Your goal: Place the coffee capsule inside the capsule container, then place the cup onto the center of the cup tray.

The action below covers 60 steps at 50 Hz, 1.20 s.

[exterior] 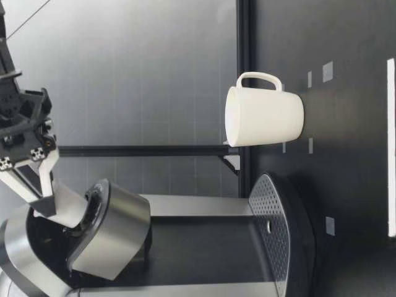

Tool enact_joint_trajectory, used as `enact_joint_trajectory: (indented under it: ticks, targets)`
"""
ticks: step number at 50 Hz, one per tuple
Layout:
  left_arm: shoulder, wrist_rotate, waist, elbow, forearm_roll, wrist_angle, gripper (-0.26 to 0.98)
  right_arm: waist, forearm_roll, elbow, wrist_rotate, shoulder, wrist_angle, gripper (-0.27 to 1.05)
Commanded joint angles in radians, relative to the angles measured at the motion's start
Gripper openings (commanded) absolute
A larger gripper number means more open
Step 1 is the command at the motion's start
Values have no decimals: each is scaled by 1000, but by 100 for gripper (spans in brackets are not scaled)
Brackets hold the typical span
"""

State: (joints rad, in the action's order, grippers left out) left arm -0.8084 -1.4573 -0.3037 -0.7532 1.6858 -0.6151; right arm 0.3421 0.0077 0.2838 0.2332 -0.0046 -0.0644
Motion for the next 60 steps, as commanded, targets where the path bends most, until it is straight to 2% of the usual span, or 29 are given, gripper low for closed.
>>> enact_joint_trajectory:
  ticks: [1, 17, 33, 60]
  targets:
    - [0, 2, -3, 12, 5, 0, 14, 5, -3, -32, 0, -6, -6, 55]
    - [-2, 2, -3, 12, 5, -2, 14, 5, -3, -46, 15, 12, -3, 57]
    - [-2, 2, -3, 9, 5, -2, 14, 8, -11, -48, 18, 29, -9, 75]
    - [-2, -3, -3, 8, 5, -2, 14, 8, -17, -35, 18, 14, -20, 80]
